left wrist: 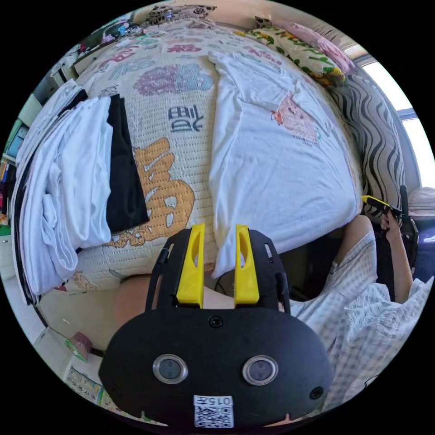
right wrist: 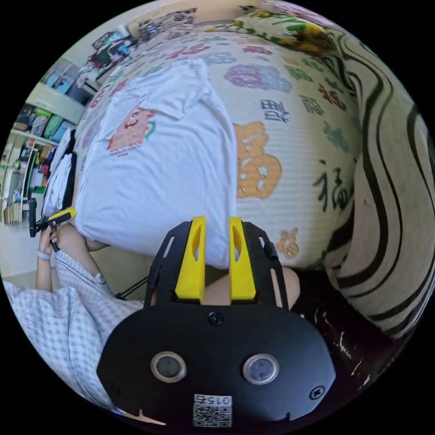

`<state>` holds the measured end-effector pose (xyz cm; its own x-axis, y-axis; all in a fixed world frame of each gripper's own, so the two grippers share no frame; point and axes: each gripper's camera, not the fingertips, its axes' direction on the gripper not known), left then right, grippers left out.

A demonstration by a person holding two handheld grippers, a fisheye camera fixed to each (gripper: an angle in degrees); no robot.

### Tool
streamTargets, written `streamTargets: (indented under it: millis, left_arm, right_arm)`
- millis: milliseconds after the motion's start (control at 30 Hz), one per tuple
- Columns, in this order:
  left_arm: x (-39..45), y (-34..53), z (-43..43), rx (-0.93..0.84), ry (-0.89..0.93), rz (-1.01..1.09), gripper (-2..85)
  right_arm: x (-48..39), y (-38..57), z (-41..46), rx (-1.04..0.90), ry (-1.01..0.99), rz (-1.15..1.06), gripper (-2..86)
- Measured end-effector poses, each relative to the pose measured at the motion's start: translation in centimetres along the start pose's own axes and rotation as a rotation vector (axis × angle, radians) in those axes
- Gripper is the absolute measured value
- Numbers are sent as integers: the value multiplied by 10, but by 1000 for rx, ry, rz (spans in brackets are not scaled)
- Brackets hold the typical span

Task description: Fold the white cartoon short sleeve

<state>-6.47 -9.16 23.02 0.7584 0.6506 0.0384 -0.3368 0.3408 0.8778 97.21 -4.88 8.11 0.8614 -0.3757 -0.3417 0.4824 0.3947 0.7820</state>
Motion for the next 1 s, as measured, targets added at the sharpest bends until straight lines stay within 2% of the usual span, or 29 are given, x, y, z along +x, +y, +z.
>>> streamTargets:
  millis: [67, 200, 400, 433, 533, 700, 833, 933, 1000]
  left_arm:
    - [3, -4, 6, -11, -24, 2, 91]
    - [7, -15, 9, -49, -38, 17, 76]
    - [6, -24, 3, -91, -19, 64, 12]
    - [5, -25, 4, -96, -24, 61, 9]
    - [3, -27, 10, -116, -49, 53, 7]
    - [6, -32, 20, -133, -84, 49, 15]
    - [3, -30, 12, -151, -105, 53, 58]
    - [-1, -26, -15, -98, -216, 55, 70]
    - [-1, -33, -36, -31, -224, 61, 72]
  right_arm:
    - [22, 15, 6, -59, 28, 39, 96]
    - [39, 16, 25, -163, -48, 39, 104]
    - [36, 15, 19, -180, -55, -57, 39]
    - [37, 16, 17, -177, -85, -69, 8]
    - [41, 20, 14, -164, -60, -71, -5]
    - [45, 21, 19, -155, -49, -54, -7]
    - [41, 16, 16, -142, -72, -77, 12]
    - [47, 12, -7, -46, -43, -35, 20]
    - [45, 1, -21, 2, -35, -35, 28]
